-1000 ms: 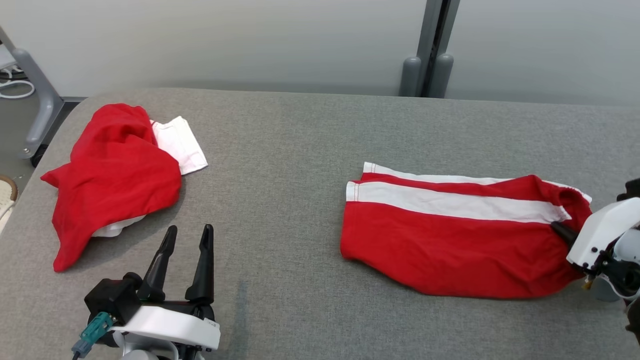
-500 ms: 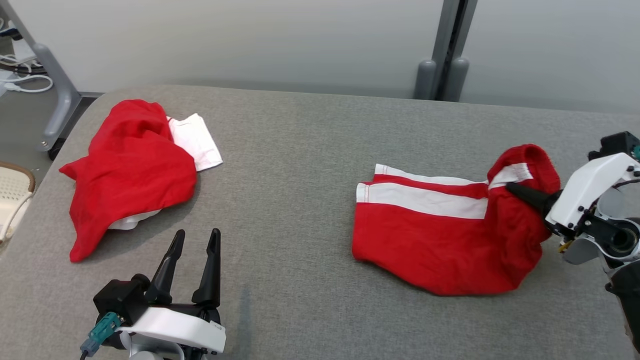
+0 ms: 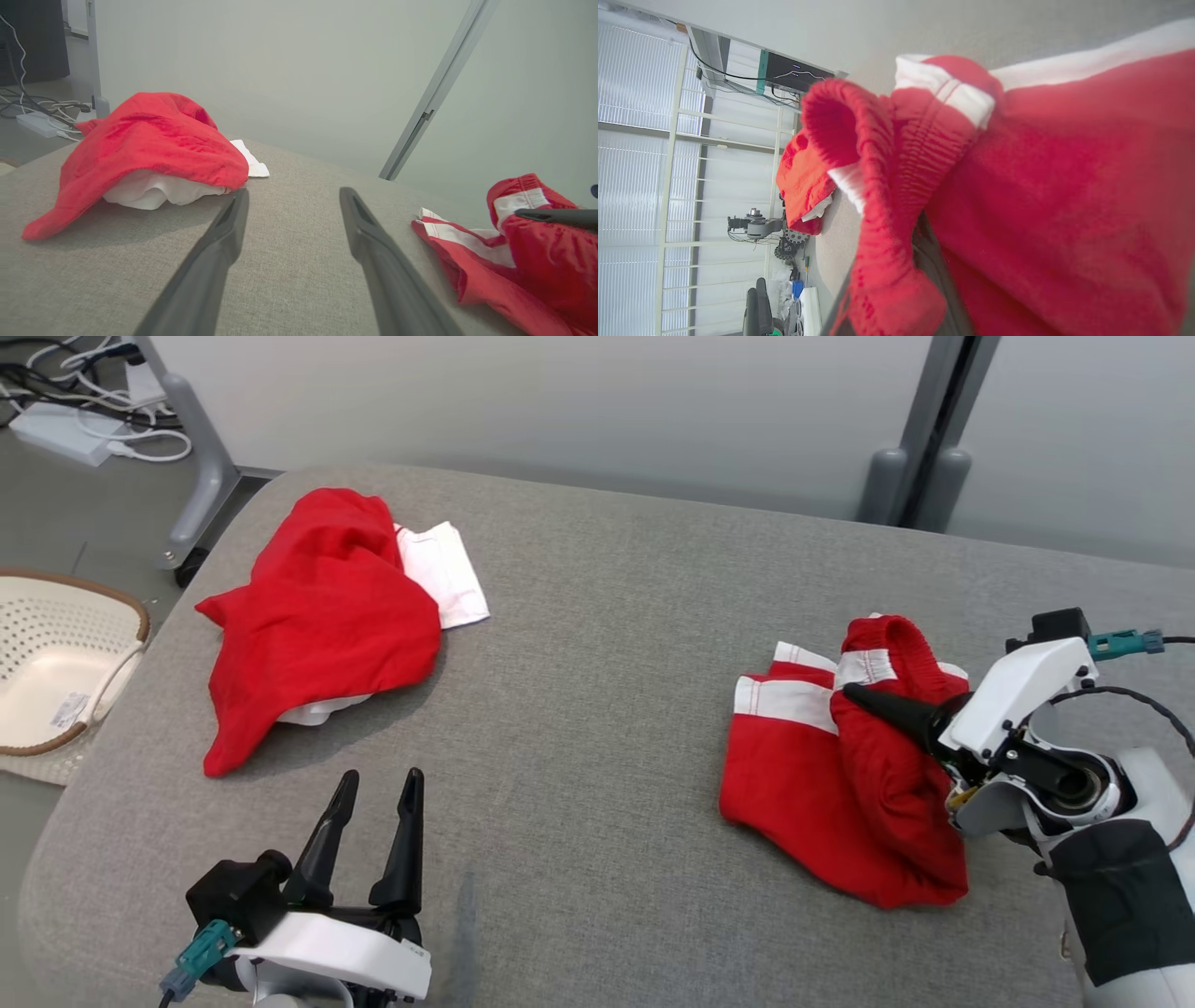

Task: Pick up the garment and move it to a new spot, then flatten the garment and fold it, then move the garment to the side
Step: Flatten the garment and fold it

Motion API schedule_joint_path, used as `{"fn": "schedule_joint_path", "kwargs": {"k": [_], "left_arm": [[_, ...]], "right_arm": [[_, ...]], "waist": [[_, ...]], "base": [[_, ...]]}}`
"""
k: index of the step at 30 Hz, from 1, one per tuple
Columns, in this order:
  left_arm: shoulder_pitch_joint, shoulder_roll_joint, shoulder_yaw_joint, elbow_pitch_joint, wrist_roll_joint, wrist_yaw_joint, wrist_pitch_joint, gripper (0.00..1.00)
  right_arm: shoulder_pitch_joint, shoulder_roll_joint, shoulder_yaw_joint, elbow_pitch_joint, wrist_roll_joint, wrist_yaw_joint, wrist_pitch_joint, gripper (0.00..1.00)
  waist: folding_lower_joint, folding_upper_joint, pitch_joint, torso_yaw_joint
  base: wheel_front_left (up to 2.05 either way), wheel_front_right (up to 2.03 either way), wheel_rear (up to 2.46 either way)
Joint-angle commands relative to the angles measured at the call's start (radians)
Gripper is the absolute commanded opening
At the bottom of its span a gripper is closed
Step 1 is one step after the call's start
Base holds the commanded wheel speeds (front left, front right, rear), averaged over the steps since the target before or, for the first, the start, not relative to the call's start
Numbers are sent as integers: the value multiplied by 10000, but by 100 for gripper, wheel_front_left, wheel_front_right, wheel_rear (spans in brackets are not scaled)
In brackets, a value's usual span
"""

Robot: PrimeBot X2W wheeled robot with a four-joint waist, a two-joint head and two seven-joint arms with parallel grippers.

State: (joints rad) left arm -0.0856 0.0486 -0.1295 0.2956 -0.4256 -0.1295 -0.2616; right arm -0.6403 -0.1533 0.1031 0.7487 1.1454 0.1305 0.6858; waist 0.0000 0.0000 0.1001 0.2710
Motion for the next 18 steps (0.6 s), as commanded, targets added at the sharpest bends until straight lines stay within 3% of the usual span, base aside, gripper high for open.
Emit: {"fn": "schedule_joint_path", "kwargs": {"k": [1,9,10,11,12,18], "left_arm": [[-112,33,4,-24,-66,29,-42,100],[-217,36,14,-31,-125,52,-42,100],[-228,36,25,-30,-134,51,-42,100],[-230,38,36,-30,-141,51,-42,100],[-231,38,45,-20,-147,55,-42,100],[-286,36,56,-21,-98,65,-42,100]], "right_arm": [[-146,72,-43,169,-47,7,-50,0],[-493,310,-48,759,-332,7,-290,3],[-540,330,-82,826,-337,7,-328,25],[-562,363,-115,861,-304,7,-368,71],[-568,391,-133,904,-262,7,-377,100],[-695,565,-273,984,13,7,-523,100]], "waist": [[0,0,70,141],[0,0,221,324],[0,0,232,318],[0,0,241,308],[0,0,247,295],[0,0,249,140]], "base": [[0,0,0],[0,0,0],[0,0,0],[0,0,0],[0,0,0],[0,0,0]]}}
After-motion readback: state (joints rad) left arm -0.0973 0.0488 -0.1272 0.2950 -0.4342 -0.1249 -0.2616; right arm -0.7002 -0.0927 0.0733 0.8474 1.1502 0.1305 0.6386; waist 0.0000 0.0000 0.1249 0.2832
